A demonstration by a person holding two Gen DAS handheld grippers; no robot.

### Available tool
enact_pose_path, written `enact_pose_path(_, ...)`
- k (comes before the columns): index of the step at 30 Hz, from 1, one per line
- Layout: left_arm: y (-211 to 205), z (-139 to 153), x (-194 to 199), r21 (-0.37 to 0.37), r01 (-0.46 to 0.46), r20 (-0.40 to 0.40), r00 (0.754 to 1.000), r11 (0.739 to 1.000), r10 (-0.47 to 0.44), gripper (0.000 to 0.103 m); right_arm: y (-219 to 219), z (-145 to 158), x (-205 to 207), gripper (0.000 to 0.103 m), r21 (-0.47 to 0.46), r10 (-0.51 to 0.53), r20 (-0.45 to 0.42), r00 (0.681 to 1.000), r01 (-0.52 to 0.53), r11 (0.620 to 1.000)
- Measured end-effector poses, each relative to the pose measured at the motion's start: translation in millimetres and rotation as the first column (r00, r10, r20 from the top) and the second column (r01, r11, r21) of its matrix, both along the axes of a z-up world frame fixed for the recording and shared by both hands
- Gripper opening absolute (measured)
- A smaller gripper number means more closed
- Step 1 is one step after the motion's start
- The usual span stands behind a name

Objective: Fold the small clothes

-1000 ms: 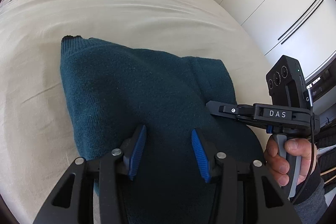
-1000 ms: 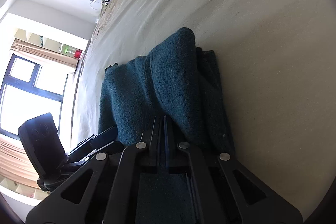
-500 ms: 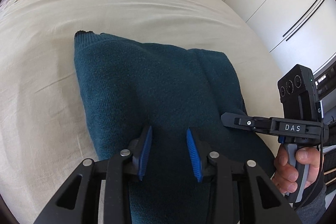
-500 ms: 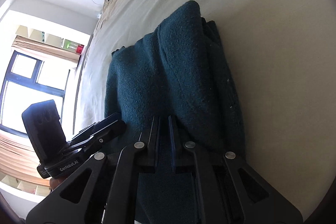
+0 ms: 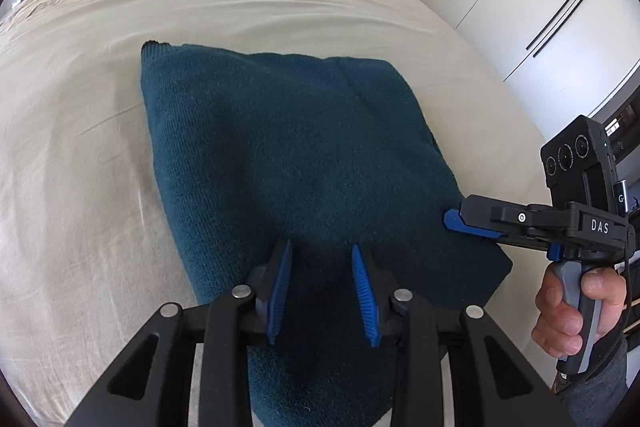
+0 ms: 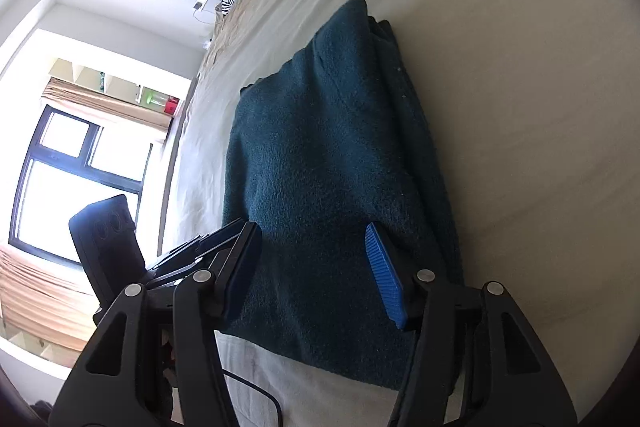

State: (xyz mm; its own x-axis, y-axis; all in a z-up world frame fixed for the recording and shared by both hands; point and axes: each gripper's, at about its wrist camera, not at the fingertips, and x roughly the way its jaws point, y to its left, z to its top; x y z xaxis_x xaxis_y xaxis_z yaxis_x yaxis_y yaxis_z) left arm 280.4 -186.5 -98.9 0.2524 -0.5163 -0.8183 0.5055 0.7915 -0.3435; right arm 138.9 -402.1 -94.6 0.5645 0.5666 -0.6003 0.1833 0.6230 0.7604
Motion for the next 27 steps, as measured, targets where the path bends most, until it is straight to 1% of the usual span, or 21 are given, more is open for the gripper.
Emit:
enact_pose_path(1, -1, -1, 0, -0.002, -0.001, 0.003, 1.0, 1.0, 0.001, 0.034, -1, -6, -3, 0.049, 0.012, 0.0, 0.011, 1.0, 0.0, 1.0)
enact_pose_path(2, -2, 0, 1, -0.001, -0.002, 0.001, 1.0, 1.0, 0.002, 0.034, -3, -8, -5, 0.049, 0.024, -0.004, 0.017, 1.0, 0.004, 1.0)
enact_pose_path(4, -1, 4, 0, -0.004, -0.003, -0.001, 1.0, 1.0, 0.003, 0.034, -1, -3, -7, 0.051, 0.041, -0.016, 0.016, 1.0, 0.015, 0.999)
enact_pose_path(6, 10, 15, -4, -0.057, -0.018, -0.007, 1.0, 0.998, 0.018, 0.037, -1, 11, -16, 0.051, 0.01, -0.027, 0.015, 1.0, 0.027, 1.0)
enact_pose_path(7, 18, 23, -7, -0.09, -0.031, -0.006, 1.0, 0.995, 0.031, 0.042, -4, 18, -19, 0.052, -0.013, -0.035, 0.027, 0.999, 0.036, 0.999)
enact_pose_path(8, 28, 31, -11, -0.121, -0.04, 0.015, 0.999, 0.992, 0.042, 0.055, -6, 26, -23, 0.052, -0.033, -0.042, 0.044, 0.998, 0.044, 0.999)
enact_pose_path(9, 37, 38, -16, -0.143, -0.049, 0.045, 0.997, 0.989, 0.056, 0.064, -10, 33, -26, 0.053, -0.048, -0.046, 0.051, 0.998, 0.048, 0.998)
enact_pose_path(10, 46, 41, -17, -0.152, -0.067, 0.063, 0.995, 0.986, 0.077, 0.077, -18, 37, -30, 0.054, -0.065, -0.047, 0.047, 0.998, 0.05, 0.997)
enact_pose_path(11, 54, 41, -15, -0.155, -0.09, 0.058, 0.993, 0.984, 0.1, 0.08, -22, 40, -30, 0.054, -0.085, -0.046, 0.035, 0.998, 0.049, 0.995)
enact_pose_path(12, 62, 36, -9, -0.158, -0.111, 0.031, 0.993, 0.981, 0.117, 0.08, -25, 41, -28, 0.054, -0.099, -0.046, 0.015, 0.999, 0.047, 0.994)
enact_pose_path(14, 77, 18, 5, -0.162, -0.174, -0.056, 0.984, 0.971, 0.167, 0.079, -40, 35, -14, 0.054, -0.086, -0.038, -0.028, 0.999, 0.036, 0.996)
enact_pose_path(15, 85, 10, 12, -0.18, -0.208, -0.105, 0.976, 0.961, 0.192, 0.079, -45, 31, -8, 0.054, -0.069, -0.036, -0.044, 0.998, 0.033, 0.997)
enact_pose_path(17, 97, -5, 22, -0.246, -0.247, -0.192, 0.96, 0.937, 0.202, 0.079, -50, 22, 4, 0.054, -0.062, -0.049, -0.076, 0.996, 0.044, 0.997)
enact_pose_path(18, 99, -11, 27, -0.25, -0.261, -0.218, 0.954, 0.932, 0.208, 0.079, -61, 13, 3, 0.054, -0.053, -0.045, -0.082, 0.996, 0.04, 0.998)
enact_pose_path(20, 97, -19, 35, -0.23, -0.258, -0.239, 0.95, 0.938, 0.203, 0.079, -67, -2, 12, 0.054, -0.016, -0.027, -0.104, 0.994, 0.026, 1.0)
enact_pose_path(22, 89, -26, 41, -0.229, -0.243, -0.267, 0.947, 0.943, 0.179, 0.079, -67, -14, 23, 0.054, -0.005, -0.022, -0.127, 0.992, 0.022, 1.0)
enact_pose_path(24, 79, -27, 44, -0.223, -0.224, -0.265, 0.951, 0.949, 0.162, 0.079, -66, -18, 35, 0.054, 0.005, -0.008, -0.119, 0.993, 0.008, 1.0)
enact_pose_path(27, 67, -29, 50, -0.239, -0.226, -0.298, 0.943, 0.945, 0.15, 0.079, -60, -24, 52, 0.054, 0.025, 0.014, -0.12, 0.993, -0.011, 1.0)
